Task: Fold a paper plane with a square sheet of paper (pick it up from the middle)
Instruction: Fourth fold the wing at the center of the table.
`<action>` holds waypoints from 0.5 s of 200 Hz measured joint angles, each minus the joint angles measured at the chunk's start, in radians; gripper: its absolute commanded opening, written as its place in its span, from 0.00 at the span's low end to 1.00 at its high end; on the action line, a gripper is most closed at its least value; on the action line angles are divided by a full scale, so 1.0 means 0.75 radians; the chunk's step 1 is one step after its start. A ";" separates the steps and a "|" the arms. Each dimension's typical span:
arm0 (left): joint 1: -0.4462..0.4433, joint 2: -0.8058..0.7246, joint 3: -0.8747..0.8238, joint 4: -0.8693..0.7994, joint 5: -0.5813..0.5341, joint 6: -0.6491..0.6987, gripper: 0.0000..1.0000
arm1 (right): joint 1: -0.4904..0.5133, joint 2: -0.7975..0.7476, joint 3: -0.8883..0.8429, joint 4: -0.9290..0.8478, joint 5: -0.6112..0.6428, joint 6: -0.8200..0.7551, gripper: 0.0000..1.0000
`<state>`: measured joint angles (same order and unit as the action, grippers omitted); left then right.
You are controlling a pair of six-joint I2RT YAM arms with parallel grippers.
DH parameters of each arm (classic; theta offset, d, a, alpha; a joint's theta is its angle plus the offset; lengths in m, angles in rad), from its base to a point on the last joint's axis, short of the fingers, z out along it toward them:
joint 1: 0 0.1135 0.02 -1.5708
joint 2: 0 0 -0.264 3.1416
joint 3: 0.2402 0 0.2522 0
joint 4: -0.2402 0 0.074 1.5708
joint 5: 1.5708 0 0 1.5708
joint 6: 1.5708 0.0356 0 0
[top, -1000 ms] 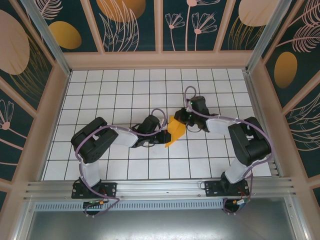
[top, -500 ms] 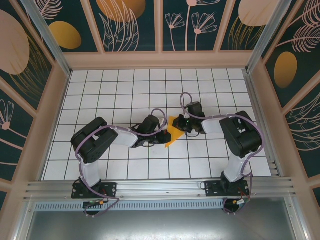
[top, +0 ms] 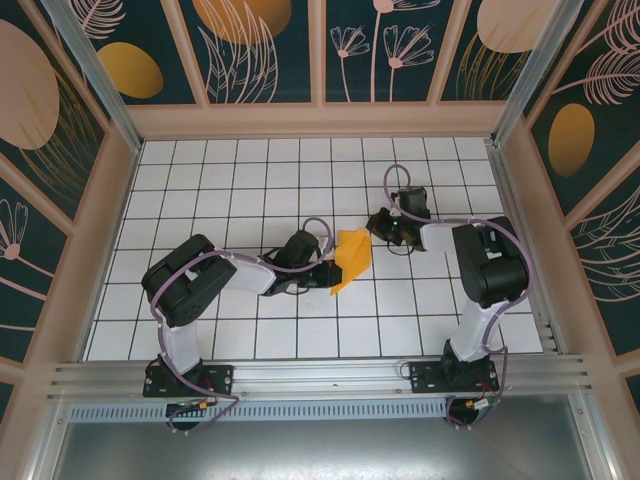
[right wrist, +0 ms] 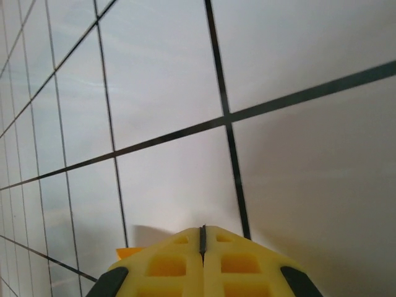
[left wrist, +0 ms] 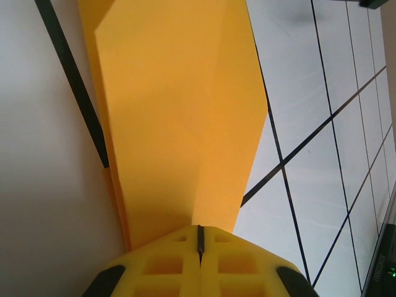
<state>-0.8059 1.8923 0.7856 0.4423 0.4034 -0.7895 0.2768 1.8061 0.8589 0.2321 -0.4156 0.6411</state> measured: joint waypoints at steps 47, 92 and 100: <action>0.000 0.000 0.002 -0.001 0.000 0.000 0.00 | 0.091 -0.202 -0.065 0.011 -0.008 0.022 0.04; 0.000 0.000 0.004 -0.005 0.001 0.001 0.00 | 0.221 -0.142 -0.099 0.057 -0.069 0.066 0.02; 0.000 0.000 0.005 -0.006 0.001 0.001 0.00 | 0.222 -0.112 -0.099 0.064 -0.072 0.071 0.02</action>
<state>-0.8059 1.8923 0.7891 0.4377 0.4038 -0.7891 0.4431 1.7222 0.7845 0.2802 -0.4694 0.6941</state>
